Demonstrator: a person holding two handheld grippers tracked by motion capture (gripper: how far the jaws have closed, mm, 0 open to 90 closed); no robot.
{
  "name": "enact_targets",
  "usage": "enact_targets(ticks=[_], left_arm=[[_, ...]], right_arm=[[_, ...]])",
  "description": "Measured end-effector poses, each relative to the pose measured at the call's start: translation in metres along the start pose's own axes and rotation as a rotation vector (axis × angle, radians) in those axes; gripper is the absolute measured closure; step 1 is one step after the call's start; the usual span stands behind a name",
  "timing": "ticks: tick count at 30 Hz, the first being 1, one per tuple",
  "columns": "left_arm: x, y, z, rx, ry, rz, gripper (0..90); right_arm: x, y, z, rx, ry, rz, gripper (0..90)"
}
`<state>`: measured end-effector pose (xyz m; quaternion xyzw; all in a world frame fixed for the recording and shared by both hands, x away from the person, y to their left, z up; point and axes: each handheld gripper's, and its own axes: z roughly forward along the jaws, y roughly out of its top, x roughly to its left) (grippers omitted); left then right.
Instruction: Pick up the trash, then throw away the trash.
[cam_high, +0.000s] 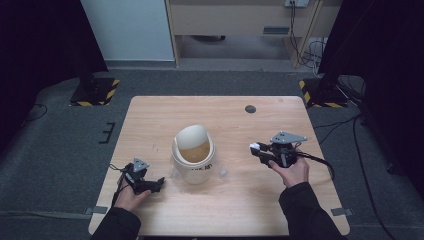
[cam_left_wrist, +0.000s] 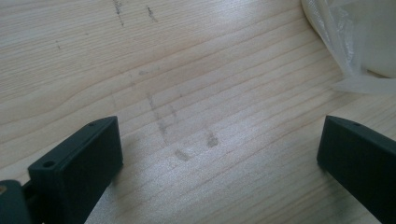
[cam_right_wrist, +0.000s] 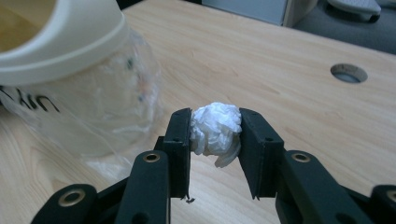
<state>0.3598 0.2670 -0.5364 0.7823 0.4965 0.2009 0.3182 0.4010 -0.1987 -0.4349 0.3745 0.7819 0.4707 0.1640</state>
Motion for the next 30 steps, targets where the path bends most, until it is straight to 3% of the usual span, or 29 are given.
enact_targets(ticks=[15, 30], left_arm=[[0.000, 0.000, 0.000, 0.000, 0.000, 0.000, 0.0], [0.000, 0.000, 0.000, 0.000, 0.000, 0.000, 0.0]], right_arm=[[0.010, 0.030, -0.030, -0.153, 0.070, 0.017, 65.8], [0.030, 0.047, -0.042, -0.205, 0.138, -0.031, 65.9]])
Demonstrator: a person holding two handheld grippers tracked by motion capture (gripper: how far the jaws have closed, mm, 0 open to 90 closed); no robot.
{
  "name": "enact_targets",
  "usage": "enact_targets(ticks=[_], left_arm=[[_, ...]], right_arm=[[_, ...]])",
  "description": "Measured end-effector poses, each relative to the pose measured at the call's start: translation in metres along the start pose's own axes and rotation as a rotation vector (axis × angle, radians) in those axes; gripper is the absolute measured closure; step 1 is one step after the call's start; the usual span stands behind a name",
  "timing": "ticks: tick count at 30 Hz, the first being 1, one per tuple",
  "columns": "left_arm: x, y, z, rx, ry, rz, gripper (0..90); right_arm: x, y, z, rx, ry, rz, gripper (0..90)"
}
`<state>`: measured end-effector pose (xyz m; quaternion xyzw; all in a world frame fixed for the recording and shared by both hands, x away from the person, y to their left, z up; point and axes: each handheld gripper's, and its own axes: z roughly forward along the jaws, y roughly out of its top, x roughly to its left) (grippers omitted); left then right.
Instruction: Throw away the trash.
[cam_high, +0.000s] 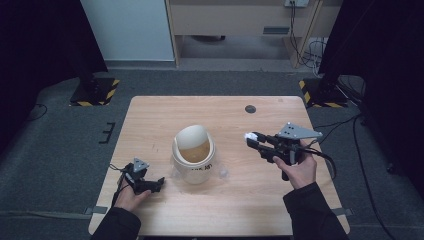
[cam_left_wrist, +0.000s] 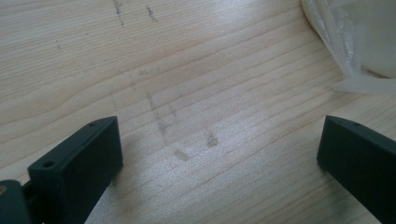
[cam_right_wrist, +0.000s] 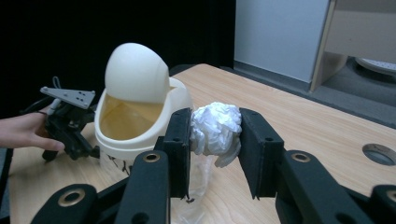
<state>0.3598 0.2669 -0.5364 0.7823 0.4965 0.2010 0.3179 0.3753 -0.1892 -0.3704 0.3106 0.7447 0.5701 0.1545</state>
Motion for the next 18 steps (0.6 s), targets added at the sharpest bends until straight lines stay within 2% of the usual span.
enact_targets(ticks=[9, 12, 18], left_arm=[[0.000, 0.000, 0.000, 0.000, 0.000, 0.000, 0.0], [0.000, 0.000, 0.000, 0.000, 0.000, 0.000, 0.0], [0.000, 0.000, 0.000, 0.000, 0.000, 0.000, 0.0]], right_arm=[[0.011, 0.011, -0.001, -0.033, 0.047, -0.013, 65.9], [0.014, 0.013, 0.000, -0.046, 0.072, -0.003, 66.0], [0.024, 0.019, 0.006, -0.049, 0.106, -0.025, 66.0]])
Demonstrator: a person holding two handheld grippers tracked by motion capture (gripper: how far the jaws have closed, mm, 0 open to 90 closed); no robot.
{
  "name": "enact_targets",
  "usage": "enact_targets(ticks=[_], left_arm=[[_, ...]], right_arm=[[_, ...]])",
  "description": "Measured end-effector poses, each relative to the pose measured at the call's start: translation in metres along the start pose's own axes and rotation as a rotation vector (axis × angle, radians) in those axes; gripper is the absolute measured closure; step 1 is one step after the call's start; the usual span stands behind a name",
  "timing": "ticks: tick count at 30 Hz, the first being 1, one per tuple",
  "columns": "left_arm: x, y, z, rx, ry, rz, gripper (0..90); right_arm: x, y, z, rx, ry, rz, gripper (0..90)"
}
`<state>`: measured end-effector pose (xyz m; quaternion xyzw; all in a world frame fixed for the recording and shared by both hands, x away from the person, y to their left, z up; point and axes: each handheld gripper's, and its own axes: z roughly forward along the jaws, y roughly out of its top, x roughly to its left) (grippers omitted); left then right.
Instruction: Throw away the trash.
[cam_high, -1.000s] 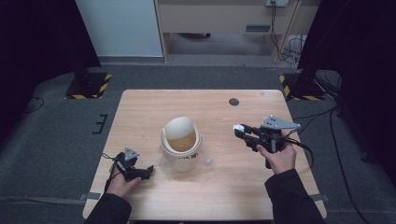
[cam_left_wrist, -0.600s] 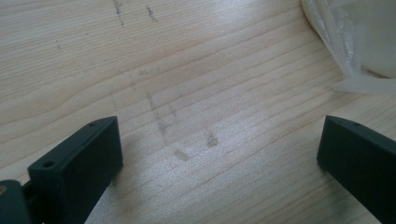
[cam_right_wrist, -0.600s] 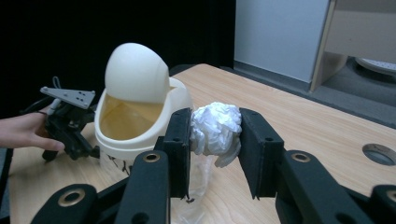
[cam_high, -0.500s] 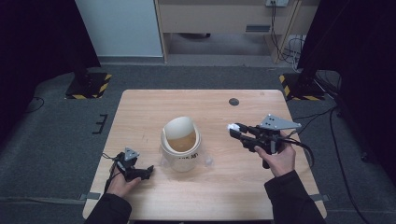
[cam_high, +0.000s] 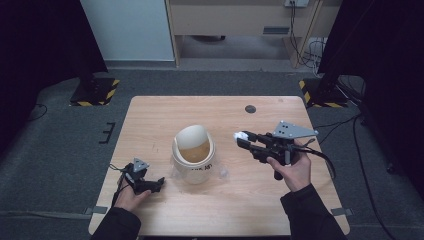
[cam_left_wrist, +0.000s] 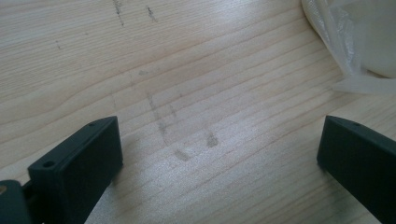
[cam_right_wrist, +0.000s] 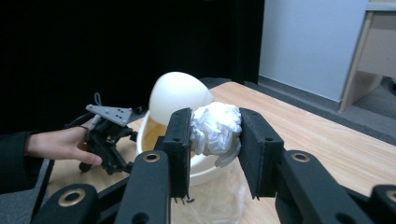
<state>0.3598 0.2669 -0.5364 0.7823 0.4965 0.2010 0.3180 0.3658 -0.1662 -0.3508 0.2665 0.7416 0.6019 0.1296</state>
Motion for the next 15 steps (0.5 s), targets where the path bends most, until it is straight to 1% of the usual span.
enact_targets(ticks=[3, 5, 6, 8, 9, 11, 12, 13, 15], left_arm=[[0.000, 0.000, 0.000, 0.000, 0.000, 0.000, 0.0], [0.000, 0.000, 0.000, 0.000, 0.000, 0.000, 0.0], [0.000, 0.000, 0.000, 0.000, 0.000, 0.000, 0.0], [0.000, 0.000, 0.000, 0.000, 0.000, 0.000, 0.0], [0.000, 0.000, 0.000, 0.000, 0.000, 0.000, 0.0], [0.000, 0.000, 0.000, 0.000, 0.000, 0.000, 0.0], [0.000, 0.000, 0.000, 0.000, 0.000, 0.000, 0.0], [0.000, 0.000, 0.000, 0.000, 0.000, 0.000, 0.0], [0.000, 0.000, 0.000, 0.000, 0.000, 0.000, 0.0]], right_arm=[[0.007, 0.004, 0.007, 0.004, 0.019, -0.017, 66.0], [0.011, 0.007, 0.011, -0.004, 0.038, -0.016, 66.0], [0.011, 0.007, 0.011, -0.004, 0.038, -0.016, 66.0], [0.017, 0.011, 0.018, -0.007, 0.056, -0.025, 65.9], [0.017, 0.011, 0.018, -0.007, 0.056, -0.025, 65.9], [0.022, 0.014, 0.026, 0.002, 0.072, -0.037, 65.9], [0.022, 0.014, 0.026, 0.002, 0.072, -0.037, 65.9], [0.024, 0.016, 0.031, 0.007, 0.078, -0.042, 65.9], [0.025, 0.017, 0.033, 0.010, 0.080, -0.047, 65.9]])
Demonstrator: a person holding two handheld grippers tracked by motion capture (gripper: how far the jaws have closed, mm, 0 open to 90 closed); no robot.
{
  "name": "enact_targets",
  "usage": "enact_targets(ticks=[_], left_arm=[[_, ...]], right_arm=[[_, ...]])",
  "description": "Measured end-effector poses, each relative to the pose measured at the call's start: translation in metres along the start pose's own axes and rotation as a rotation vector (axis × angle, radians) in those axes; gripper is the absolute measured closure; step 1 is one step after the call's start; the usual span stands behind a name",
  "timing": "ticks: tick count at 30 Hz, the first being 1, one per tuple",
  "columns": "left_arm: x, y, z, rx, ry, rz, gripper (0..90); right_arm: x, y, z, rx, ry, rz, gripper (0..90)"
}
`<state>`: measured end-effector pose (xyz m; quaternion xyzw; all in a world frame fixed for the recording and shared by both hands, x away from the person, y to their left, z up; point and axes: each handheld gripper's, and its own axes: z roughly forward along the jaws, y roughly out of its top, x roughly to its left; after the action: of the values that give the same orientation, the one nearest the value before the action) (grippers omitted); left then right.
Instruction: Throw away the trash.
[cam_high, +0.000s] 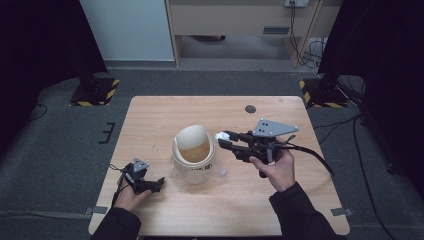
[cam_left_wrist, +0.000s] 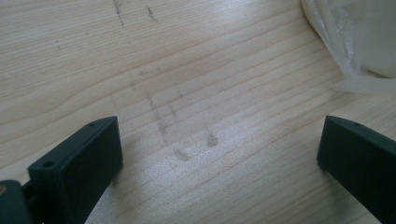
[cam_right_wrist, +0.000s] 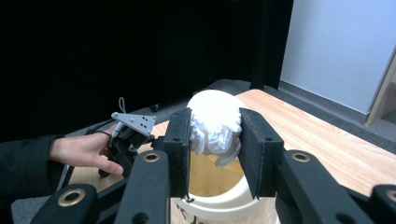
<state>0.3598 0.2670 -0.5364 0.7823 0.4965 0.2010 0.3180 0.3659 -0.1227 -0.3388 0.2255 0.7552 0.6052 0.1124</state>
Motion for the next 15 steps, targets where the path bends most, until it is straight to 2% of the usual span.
enact_targets(ticks=[8, 14, 15], left_arm=[[0.000, 0.000, 0.000, 0.000, 0.000, 0.000, 0.0], [0.000, 0.000, 0.000, 0.000, 0.000, 0.000, 0.0], [0.000, 0.000, 0.000, 0.000, 0.000, 0.000, 0.0]], right_arm=[[0.003, -0.001, 0.016, 0.000, 0.015, 0.009, 65.9], [0.005, -0.009, 0.029, 0.021, 0.020, 0.014, 65.9], [0.006, -0.012, 0.035, 0.037, 0.022, 0.015, 65.9]])
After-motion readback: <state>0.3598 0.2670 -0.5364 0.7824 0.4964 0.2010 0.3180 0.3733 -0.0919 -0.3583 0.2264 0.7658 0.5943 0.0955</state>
